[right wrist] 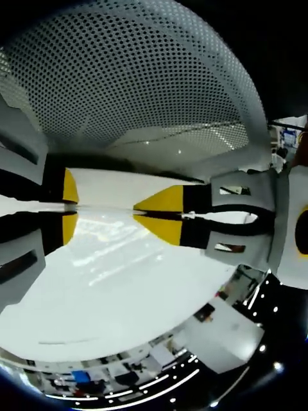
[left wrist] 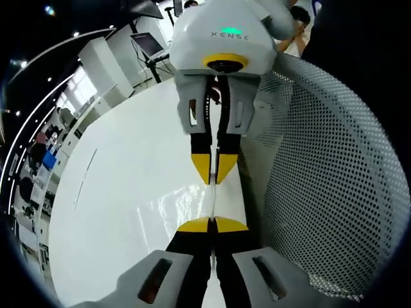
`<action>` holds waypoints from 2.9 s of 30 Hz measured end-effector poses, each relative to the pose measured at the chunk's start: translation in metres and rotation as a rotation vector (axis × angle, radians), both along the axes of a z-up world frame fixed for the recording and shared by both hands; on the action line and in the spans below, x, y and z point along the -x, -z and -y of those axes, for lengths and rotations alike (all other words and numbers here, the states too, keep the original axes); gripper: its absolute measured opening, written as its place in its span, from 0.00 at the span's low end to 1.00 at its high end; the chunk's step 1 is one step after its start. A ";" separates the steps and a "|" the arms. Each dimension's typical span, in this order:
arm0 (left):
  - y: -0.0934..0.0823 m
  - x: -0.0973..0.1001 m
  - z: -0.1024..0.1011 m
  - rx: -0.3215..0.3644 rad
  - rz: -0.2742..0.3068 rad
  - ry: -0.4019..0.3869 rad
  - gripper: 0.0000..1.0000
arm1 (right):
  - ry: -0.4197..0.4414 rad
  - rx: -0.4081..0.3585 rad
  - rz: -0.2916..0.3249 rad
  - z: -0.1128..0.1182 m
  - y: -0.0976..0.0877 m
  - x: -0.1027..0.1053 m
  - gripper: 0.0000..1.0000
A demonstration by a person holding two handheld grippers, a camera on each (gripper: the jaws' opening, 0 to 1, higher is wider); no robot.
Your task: Open the resealable bag by pulling the two sides of the seal apart until the entire bag opening is separated and visibly accessible.
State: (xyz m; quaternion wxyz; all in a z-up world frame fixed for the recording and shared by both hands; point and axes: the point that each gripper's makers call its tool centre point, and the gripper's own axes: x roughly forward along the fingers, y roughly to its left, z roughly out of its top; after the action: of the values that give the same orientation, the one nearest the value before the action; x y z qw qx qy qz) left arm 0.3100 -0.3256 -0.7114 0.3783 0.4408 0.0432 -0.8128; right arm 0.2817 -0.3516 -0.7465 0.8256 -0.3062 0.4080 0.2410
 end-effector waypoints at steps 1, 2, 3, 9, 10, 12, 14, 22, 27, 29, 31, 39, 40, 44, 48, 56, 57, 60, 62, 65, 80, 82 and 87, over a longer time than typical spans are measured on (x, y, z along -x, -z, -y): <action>0.000 -0.001 0.000 0.001 0.000 -0.002 0.00 | 0.006 -0.001 0.000 0.002 0.000 0.001 0.00; -0.001 -0.001 -0.002 -0.002 -0.003 0.000 0.00 | 0.019 -0.005 -0.002 0.004 0.000 0.003 0.00; -0.002 -0.001 -0.002 -0.002 -0.005 -0.001 0.00 | 0.025 -0.008 -0.003 0.006 0.001 0.004 0.00; -0.005 -0.006 -0.001 0.008 -0.025 -0.054 0.00 | 0.061 0.005 -0.019 0.020 0.006 0.014 0.00; -0.005 -0.007 -0.001 0.010 -0.024 -0.056 0.00 | 0.064 0.002 -0.018 0.021 0.006 0.015 0.00; -0.006 -0.007 -0.001 0.011 -0.029 -0.067 0.00 | 0.082 0.002 -0.021 0.025 0.008 0.018 0.00; -0.006 -0.008 -0.001 0.010 -0.038 -0.072 0.00 | 0.080 0.003 -0.011 0.026 0.008 0.019 0.00; -0.004 -0.004 -0.003 0.005 -0.019 -0.065 0.00 | 0.120 0.017 -0.004 0.027 0.008 0.016 0.00; -0.003 -0.007 -0.001 0.021 0.001 -0.073 0.00 | 0.131 0.023 0.022 0.028 0.001 0.013 0.03; -0.004 -0.007 0.001 0.026 0.000 -0.081 0.00 | 0.140 0.000 0.046 0.024 -0.007 0.010 0.04; -0.004 -0.008 0.001 0.024 -0.001 -0.081 0.00 | 0.142 -0.012 0.039 0.021 -0.010 0.010 0.04; -0.008 -0.006 0.004 0.038 0.009 -0.062 0.00 | 0.121 -0.027 0.045 0.012 -0.014 0.002 0.02; -0.009 -0.006 0.004 0.036 0.007 -0.063 0.00 | 0.120 -0.027 0.038 0.011 -0.012 0.001 0.01; -0.010 -0.005 0.005 0.041 0.011 -0.059 0.00 | 0.113 -0.027 0.030 0.010 -0.008 0.000 0.01; -0.014 -0.003 0.007 0.058 0.004 -0.054 0.00 | 0.120 -0.029 0.028 0.011 -0.005 -0.001 0.01; -0.009 -0.011 0.005 0.053 0.008 -0.074 0.00 | 0.111 -0.027 0.026 0.008 -0.008 -0.001 0.00; -0.007 -0.012 0.003 0.050 0.015 -0.074 0.00 | 0.114 -0.029 0.029 0.008 -0.010 -0.002 0.00; -0.002 -0.017 0.000 0.038 0.027 -0.083 0.00 | 0.115 -0.024 0.037 0.007 -0.016 -0.002 0.00; 0.001 -0.020 -0.001 0.027 0.031 -0.100 0.00 | 0.114 -0.025 0.044 0.005 -0.021 -0.002 0.00; 0.005 -0.024 -0.006 -0.014 0.040 -0.123 0.00 | 0.099 -0.035 0.040 -0.002 -0.025 -0.001 0.00; -0.031 -0.029 -0.015 -0.050 -0.106 -0.238 0.17 | -0.020 0.049 0.047 -0.018 -0.026 -0.003 0.00; -0.031 -0.030 -0.013 -0.055 -0.104 -0.240 0.18 | -0.043 0.048 0.053 -0.021 -0.028 -0.004 0.00; -0.027 -0.028 -0.002 -0.069 -0.115 -0.232 0.16 | -0.088 0.073 0.057 -0.026 -0.030 -0.005 0.00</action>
State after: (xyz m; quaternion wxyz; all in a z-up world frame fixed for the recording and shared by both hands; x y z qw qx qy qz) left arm 0.3380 -0.3234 -0.6848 0.4513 0.3982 0.1437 -0.7856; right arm 0.2869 -0.3260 -0.7168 0.8139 -0.3603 0.3791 0.2531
